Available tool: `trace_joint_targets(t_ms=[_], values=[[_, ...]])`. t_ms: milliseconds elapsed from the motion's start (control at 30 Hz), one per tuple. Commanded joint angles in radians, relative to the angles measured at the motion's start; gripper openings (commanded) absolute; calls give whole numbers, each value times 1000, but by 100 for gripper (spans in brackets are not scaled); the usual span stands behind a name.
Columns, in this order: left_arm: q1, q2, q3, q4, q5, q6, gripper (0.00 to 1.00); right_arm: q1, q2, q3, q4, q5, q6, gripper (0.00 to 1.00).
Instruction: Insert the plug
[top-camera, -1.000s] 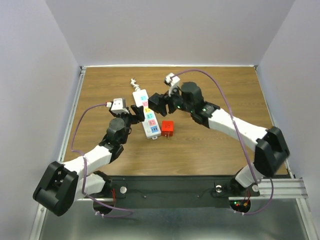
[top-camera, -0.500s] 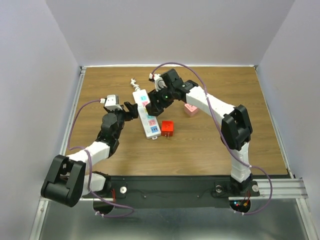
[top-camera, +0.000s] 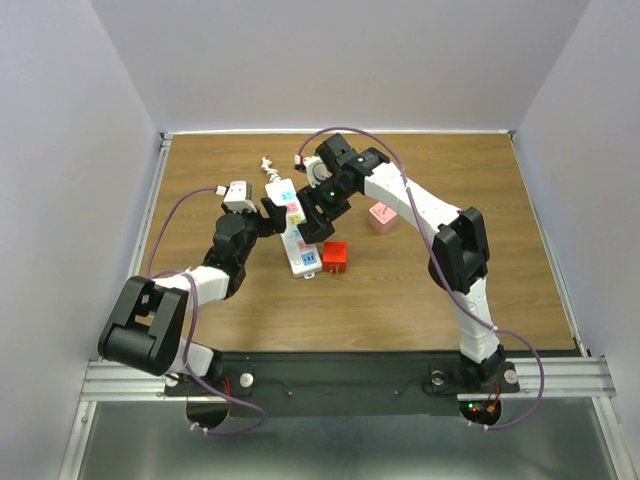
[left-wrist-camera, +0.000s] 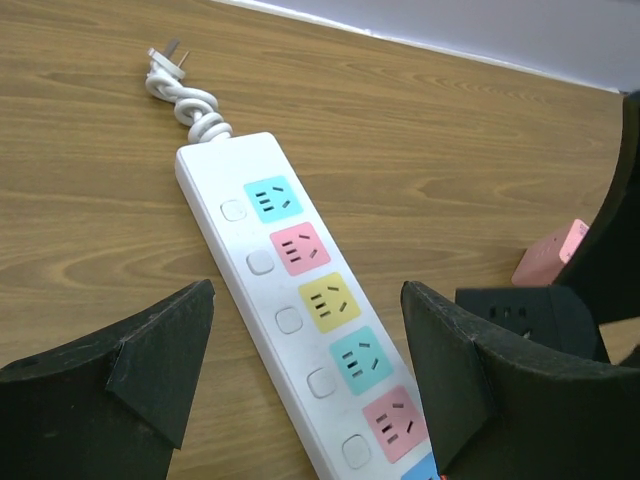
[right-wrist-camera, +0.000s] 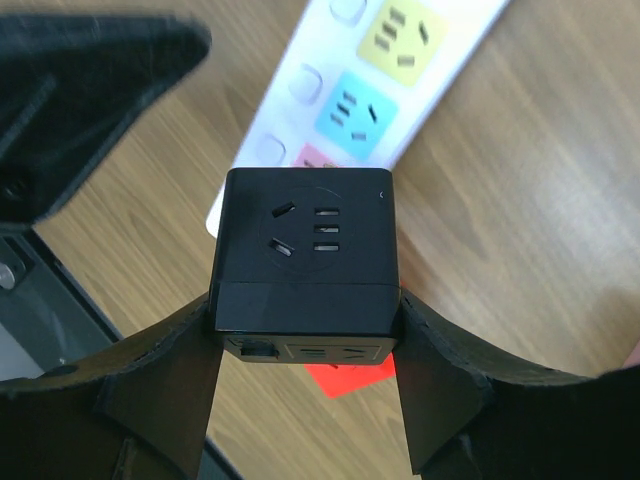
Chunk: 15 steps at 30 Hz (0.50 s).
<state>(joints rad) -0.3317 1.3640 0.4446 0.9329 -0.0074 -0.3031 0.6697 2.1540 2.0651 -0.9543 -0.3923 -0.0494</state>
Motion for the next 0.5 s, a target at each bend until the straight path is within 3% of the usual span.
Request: trace_joint_targets(t_ms=[0,233,467], values=[[3,50,71,55,-25,13,86,4,-26,-5,-67,1,-10,0],[3,228,147,69,-54,-2,85,4,-98,-26,-66,-56,-3,0],[2,339,204,81,-20,-24,86,5,-100,-16,-64,3,40,0]])
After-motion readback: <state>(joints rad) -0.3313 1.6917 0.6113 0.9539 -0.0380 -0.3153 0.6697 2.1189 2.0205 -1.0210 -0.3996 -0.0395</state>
